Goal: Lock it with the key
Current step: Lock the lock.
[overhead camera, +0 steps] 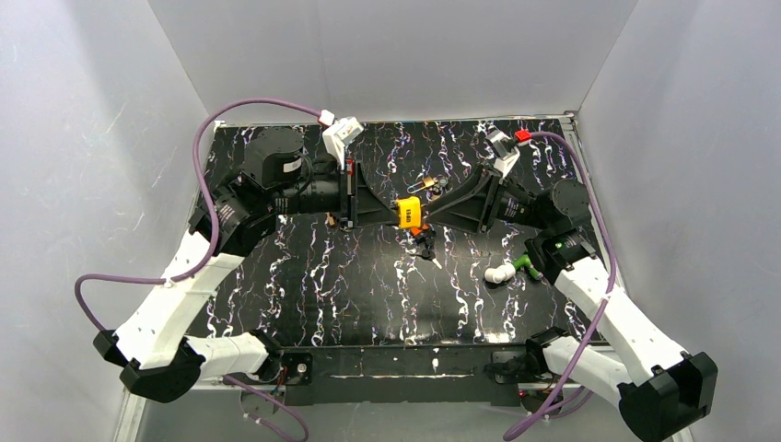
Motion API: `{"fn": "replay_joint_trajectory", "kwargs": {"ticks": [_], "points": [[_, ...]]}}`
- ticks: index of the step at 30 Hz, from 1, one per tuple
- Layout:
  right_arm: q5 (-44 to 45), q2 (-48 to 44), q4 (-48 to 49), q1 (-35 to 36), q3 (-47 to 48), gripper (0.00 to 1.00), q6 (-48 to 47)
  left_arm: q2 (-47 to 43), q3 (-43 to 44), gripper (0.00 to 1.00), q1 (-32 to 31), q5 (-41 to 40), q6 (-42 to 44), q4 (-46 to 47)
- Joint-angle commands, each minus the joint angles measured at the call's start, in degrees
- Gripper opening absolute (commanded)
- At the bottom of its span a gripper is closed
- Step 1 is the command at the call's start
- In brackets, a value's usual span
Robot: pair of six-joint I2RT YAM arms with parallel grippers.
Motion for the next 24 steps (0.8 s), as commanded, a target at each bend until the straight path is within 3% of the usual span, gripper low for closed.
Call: {"fn": "replay_joint_trajectory", "kwargs": {"ticks": [1, 6, 14, 20, 24], "points": [[-1.9, 0.05, 4.7, -0.2, 1.1, 0.61, 1.0, -0.47, 2.87, 0.0, -0.13, 1.74, 0.12, 1.31], [-3.09, 0.55, 2.32, 0.12, 2.6, 0.59, -0.59, 0.18, 2.88, 0.0, -0.14, 2.12, -0.13, 1.42], [-2.97, 0.73, -0.24, 0.86, 3.81, 0.46, -2.86, 0.77, 2.51, 0.0, -0.11, 2.24, -0.56, 1.71], [-3.37, 0.66, -1.95, 1.06, 3.78, 0.29, -3.87, 0.67, 2.63, 0.0, -0.15, 1.99, -0.56, 1.74], [-2.18, -0.09, -4.67, 0.94, 3.95, 0.04, -6.01, 0.5, 2.63, 0.0, -0.11, 1.87, -0.25, 1.26]]}}
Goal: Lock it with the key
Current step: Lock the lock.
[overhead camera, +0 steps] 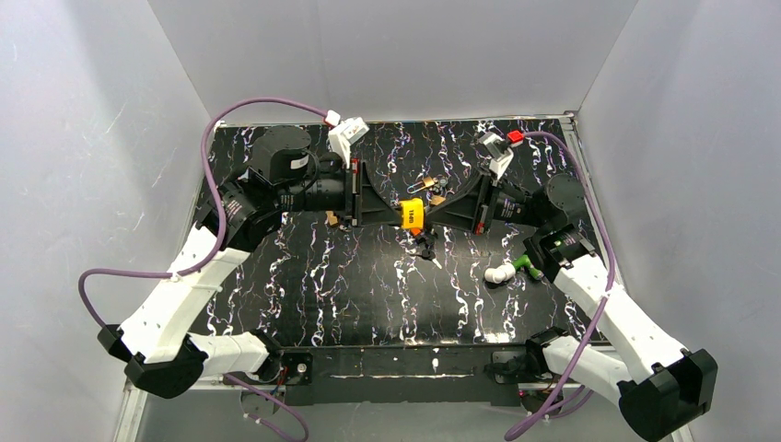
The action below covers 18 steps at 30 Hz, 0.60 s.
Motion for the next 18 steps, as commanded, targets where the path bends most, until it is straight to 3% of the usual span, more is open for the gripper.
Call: {"fn": "replay_joint_trajectory", "kwargs": {"ticks": [1, 13, 18], "points": [[0.43, -1.35, -2.85, 0.18, 2.88, 0.01, -3.34, -1.2, 2.28, 0.0, -0.12, 1.22, 0.45, 1.64], [1.02, -3.19, -8.35, -3.8, 1.91, 0.01, -6.98, -3.6, 4.73, 0.0, -0.03, -4.4, 6.09, -7.62], [3.74, -3.41, -16.03, -5.46, 2.88, 0.01, -10.7, -4.15, 5.18, 0.0, -0.03, -8.36, 7.24, -12.66]]}}
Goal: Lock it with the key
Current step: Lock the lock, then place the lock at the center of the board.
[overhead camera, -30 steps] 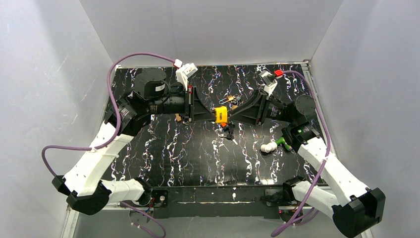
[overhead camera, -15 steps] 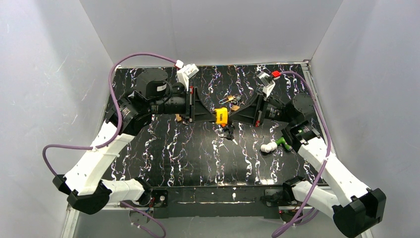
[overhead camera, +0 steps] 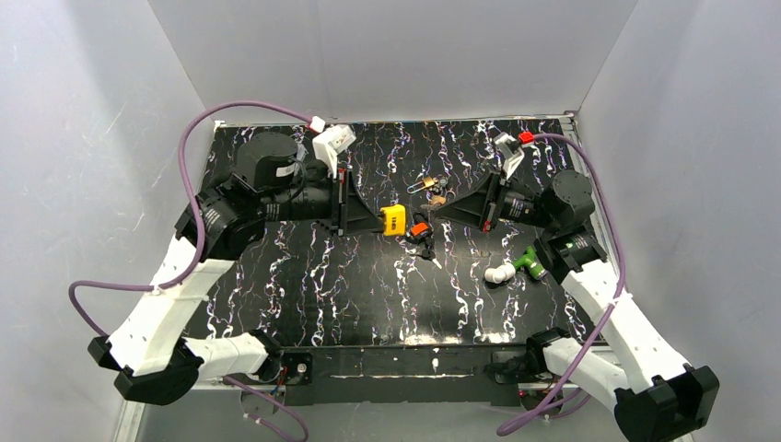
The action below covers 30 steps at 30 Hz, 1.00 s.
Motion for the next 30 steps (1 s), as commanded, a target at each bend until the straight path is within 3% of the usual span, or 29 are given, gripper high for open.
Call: {"fn": "replay_joint_trajectory", "kwargs": {"ticks": [1, 5, 9, 14, 20, 24, 30], "points": [[3.84, -0.95, -7.86, -0.98, 3.1, 0.01, -5.06, -2.0, 2.72, 0.0, -0.02, -6.25, 2.18, -5.79], [8.0, 0.13, -15.27, -0.75, 4.1, 0.01, -7.9, -0.68, 2.84, 0.0, 0.1, -17.76, 1.07, -14.26], [13.67, 2.28, -20.85, 2.74, 5.23, 0.01, -10.52, 0.3, -0.02, 0.0, 0.95, -23.79, -1.91, -18.64], [24.63, 8.56, -26.72, 11.95, 8.94, 0.01, -13.95, 0.05, -8.89, 0.0, 9.17, -30.67, -6.29, -22.89], [33.13, 22.67, -25.28, 20.85, 15.59, 0.01, -11.88, 0.98, -20.03, 0.0, 20.86, -41.46, -6.13, -21.94], [33.35, 35.46, -22.85, 23.87, 23.86, 0.01, -9.65, 3.37, -25.61, 0.0, 26.59, -43.54, -5.73, -17.8], [32.01, 50.98, -19.69, 26.16, 34.59, 0.01, -6.59, 10.43, -28.51, 0.0, 32.18, -57.28, -5.25, -14.82]]}}
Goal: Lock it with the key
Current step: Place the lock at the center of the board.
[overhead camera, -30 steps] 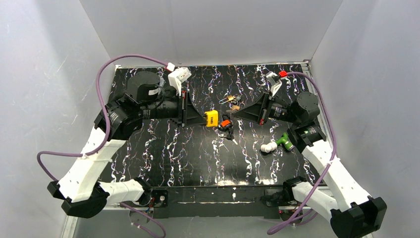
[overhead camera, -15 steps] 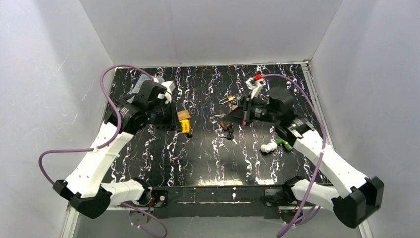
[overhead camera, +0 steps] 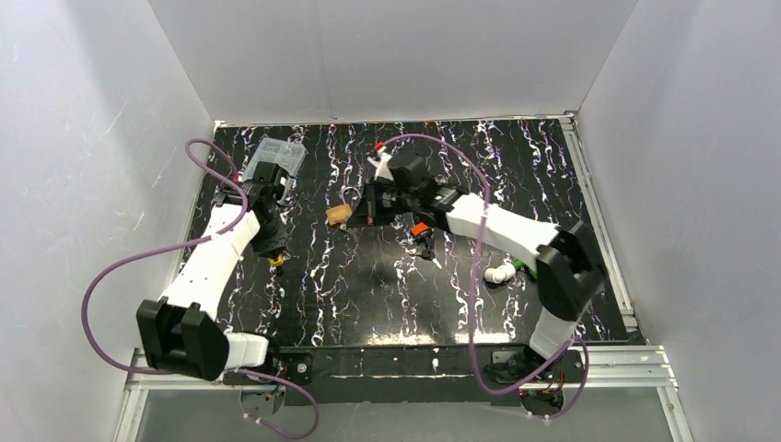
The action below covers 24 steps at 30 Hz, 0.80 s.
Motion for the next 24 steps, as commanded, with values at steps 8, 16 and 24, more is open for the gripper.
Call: {"fn": "replay_joint_trajectory", "kwargs": {"ticks": [8, 16, 24], "points": [[-0.98, 19.25, 4.45, 3.54, 17.24, 0.01, 4.82, 12.03, -3.05, 0.04, 3.87, -12.95, -1.67, 5.79], [-2.91, 26.38, 6.0, 3.93, 20.84, 0.01, 6.82, 14.29, -3.06, 0.43, 3.96, -7.16, 0.44, 9.26], [-3.9, 28.48, 5.26, 4.72, 22.24, 0.01, 6.59, 10.56, 0.91, 0.79, 4.05, -2.72, 2.65, 9.0]]}}
